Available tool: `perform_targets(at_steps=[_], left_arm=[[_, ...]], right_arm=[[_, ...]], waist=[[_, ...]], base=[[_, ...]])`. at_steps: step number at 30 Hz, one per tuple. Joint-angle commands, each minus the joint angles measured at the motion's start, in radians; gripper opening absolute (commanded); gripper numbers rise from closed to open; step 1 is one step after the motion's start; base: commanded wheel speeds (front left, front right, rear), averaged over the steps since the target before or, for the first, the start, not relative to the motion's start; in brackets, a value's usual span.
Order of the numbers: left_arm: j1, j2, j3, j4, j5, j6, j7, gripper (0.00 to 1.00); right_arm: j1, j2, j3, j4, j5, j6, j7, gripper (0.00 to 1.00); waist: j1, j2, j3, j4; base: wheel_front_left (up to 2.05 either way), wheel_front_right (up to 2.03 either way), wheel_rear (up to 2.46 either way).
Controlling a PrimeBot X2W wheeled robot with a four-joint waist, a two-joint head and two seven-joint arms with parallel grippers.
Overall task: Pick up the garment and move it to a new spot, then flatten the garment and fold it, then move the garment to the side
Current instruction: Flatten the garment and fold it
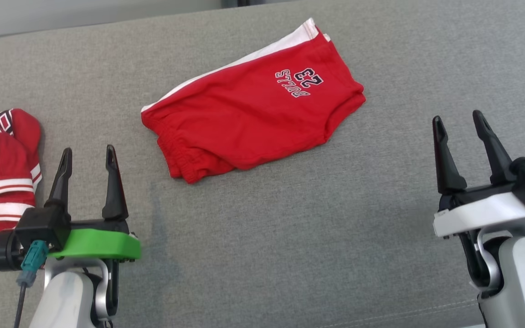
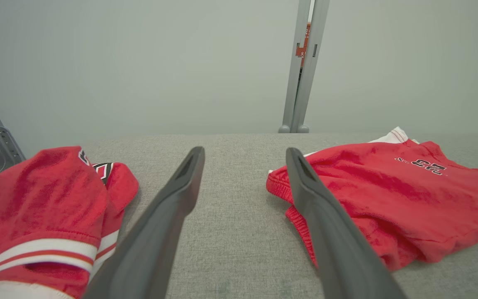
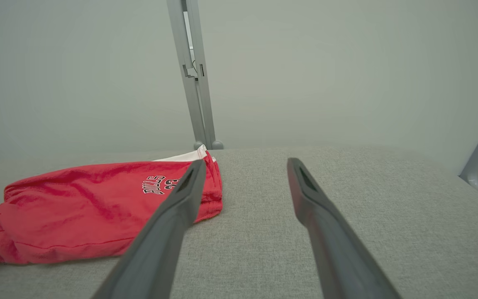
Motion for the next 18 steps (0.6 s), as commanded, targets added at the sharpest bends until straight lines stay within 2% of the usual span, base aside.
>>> perform_targets(at_steps=[1,8,18], left_arm=[[-0.026,0.003,-0.002,-0.009,-0.002,-0.002,-0.001,1.0],[-0.106,-0.02,-0.035,-0.03,0.013,-0.02,-0.005,1.0],[-0.183,-0.062,-0.064,-0.013,0.031,-0.047,-0.011,1.0]], right_arm=[[-0.03,-0.009,-0.001,0.012,0.015,-0.002,0.004,1.0],[-0.173,-0.058,0.028,0.152,0.056,-0.002,0.027,1.0],[-0.436,-0.113,0.151,0.477,0.117,-0.002,0.045,1.0]], waist=[[0.0,-0.0001,0.03,0.018],[0.0,-0.0001,0.138,0.085],[0.0,-0.0001,0.218,0.156]], base=[[0.0,0.0,0.0],[0.0,0.0,0.0],[0.0,0.0,0.0]])
